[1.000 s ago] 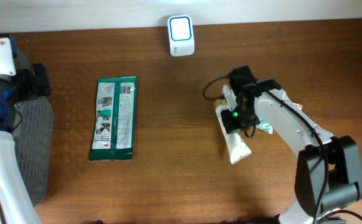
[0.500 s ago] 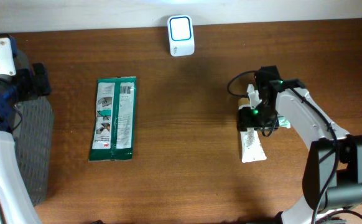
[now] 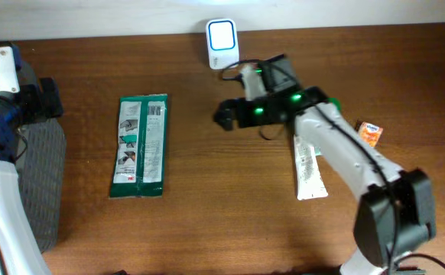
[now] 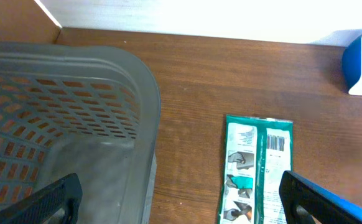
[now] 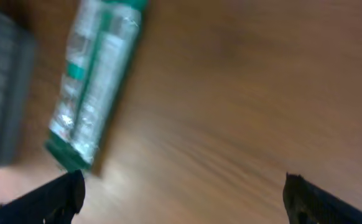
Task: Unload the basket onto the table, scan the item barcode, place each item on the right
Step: 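Set the white tube down at right beside the jar, then reach the right gripper to the green 3M packet and grasp its edge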
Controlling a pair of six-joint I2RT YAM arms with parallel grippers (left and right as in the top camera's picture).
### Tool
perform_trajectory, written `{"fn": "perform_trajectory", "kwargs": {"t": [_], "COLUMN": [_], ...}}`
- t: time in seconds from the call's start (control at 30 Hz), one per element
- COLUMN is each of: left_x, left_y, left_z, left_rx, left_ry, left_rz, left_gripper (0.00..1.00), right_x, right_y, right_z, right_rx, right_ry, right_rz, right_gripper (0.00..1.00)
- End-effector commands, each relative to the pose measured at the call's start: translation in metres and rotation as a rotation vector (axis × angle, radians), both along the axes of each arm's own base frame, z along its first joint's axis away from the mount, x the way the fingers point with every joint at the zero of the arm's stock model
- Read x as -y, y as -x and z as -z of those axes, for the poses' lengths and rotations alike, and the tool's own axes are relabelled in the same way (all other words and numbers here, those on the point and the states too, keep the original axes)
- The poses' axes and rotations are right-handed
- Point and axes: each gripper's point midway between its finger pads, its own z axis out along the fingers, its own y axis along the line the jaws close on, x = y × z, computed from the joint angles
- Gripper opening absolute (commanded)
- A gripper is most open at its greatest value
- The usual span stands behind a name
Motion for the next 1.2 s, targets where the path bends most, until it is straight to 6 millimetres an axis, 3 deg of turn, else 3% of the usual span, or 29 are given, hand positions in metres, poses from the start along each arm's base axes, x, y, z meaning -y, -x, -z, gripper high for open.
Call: {"fn": "perform_trajectory", "kwargs": {"t": [0.0, 0.2, 0.5, 0.7, 0.87, 1.03, 1.17], "left_x": [-0.001, -0.001, -0.001, -0.001, -0.001, -0.001, -0.001], "left_y": [0.0, 0.0, 0.0, 0.0, 0.0, 0.0, 0.0], "left_z": [-0.002, -0.002, -0.002, -0.002, -0.002, -0.002, -0.002], "left_rx": [0.004, 0.003, 0.004, 0.003, 0.003, 0.003, 0.003], "left_ry": [-0.009, -0.009, -0.009, -0.009, -0.009, -0.009, -0.009], "left_rz": [0.011, 0.01, 0.011, 0.01, 0.01, 0.01, 0.01], "left_gripper": [0.99, 0.99, 0.99, 0.99, 0.99, 0.99, 0.99], "right_x": [-0.06, -0.115, -0.155, -0.172, -0.18, -0.19, -0.191], "right_y": [0.008, 0.02, 0.02, 0.019, 0.014, 0.016, 0.019], "right_z": [0.043, 0.081, 0.103, 0.128, 0.128, 0.146, 0.149], "right_rx": [-0.115, -0.129, -0.091, 0.074, 0.221, 0.229, 0.221], "right_ry": [-0.066, -0.104, -0.141, -0.009, 0.062, 0.05, 0.052], "right_rz": [0.007, -0.042, -0.002, 0.056, 0.095, 0.083, 0.08], "right_gripper": [0.98, 0.91, 0.79, 0.72, 0.66, 0.61, 0.49]}}
